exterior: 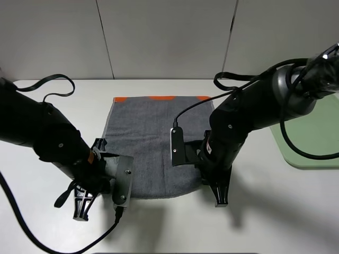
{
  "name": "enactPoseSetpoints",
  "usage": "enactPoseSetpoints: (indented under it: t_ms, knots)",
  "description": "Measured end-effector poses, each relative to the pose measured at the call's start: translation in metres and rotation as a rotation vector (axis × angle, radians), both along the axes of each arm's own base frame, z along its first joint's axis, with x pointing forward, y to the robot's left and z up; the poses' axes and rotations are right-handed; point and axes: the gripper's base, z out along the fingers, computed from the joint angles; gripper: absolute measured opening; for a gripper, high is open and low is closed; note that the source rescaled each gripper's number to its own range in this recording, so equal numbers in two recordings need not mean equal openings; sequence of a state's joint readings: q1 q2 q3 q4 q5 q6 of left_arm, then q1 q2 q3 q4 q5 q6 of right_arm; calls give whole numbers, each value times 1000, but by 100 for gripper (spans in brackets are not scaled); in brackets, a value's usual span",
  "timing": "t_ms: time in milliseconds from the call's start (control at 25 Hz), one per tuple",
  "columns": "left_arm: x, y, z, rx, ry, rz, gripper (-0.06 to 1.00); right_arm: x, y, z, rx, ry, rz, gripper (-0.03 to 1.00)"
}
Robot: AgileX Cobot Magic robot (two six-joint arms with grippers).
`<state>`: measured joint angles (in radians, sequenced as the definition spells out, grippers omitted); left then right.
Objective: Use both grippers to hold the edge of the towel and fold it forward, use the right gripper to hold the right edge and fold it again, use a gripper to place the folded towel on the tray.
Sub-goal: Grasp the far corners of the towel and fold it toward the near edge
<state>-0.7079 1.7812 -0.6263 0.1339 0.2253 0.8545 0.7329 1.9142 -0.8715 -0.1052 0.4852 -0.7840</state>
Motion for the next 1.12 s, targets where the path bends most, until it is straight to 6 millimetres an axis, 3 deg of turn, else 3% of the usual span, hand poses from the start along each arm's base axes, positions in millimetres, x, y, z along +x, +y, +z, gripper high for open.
enactPoseSetpoints:
  t_ms: [520,920,1120]
  knots:
    - [-9,9,44,-12,-37,13,0,-9,-5,44,44,-8,-48,0]
    - [-24,23,86,-34,-69,36,0,-21,-12,73,67,32,-96,0]
    - [-32,30,97,-34,-52,55,0,-28,-14,85,88,48,-111,0]
